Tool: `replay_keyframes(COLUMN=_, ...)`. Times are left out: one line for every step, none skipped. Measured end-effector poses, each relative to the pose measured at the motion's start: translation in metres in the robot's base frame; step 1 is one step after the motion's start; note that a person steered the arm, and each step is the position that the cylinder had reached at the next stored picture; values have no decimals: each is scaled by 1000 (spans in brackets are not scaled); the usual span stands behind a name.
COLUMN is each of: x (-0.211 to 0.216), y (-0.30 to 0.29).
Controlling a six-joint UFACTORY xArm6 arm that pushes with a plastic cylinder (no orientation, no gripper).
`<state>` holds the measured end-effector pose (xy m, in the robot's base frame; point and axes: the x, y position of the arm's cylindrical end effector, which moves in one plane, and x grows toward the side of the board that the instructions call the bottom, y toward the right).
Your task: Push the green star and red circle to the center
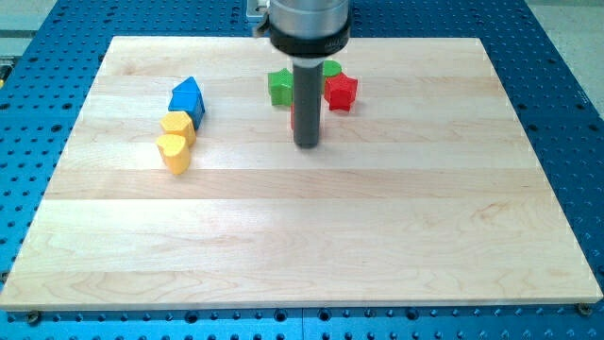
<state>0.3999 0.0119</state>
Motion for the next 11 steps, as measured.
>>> replay_keyframes(x=0, y=0)
replay_keyframes(x=0, y=-5)
replay_keyframes(x=0, y=-44)
replay_keyframes(x=-2, y=-51)
replay_keyframes(x=-46, y=-51)
replay_keyframes(x=-48, y=-56)
replay_keyframes(x=-48, y=-82)
replay_keyframes(x=-59, y=-82)
replay_keyframes(x=-80, y=-70)
replay_keyframes(x=-85, y=-52)
replay_keyframes(x=-85, y=-32)
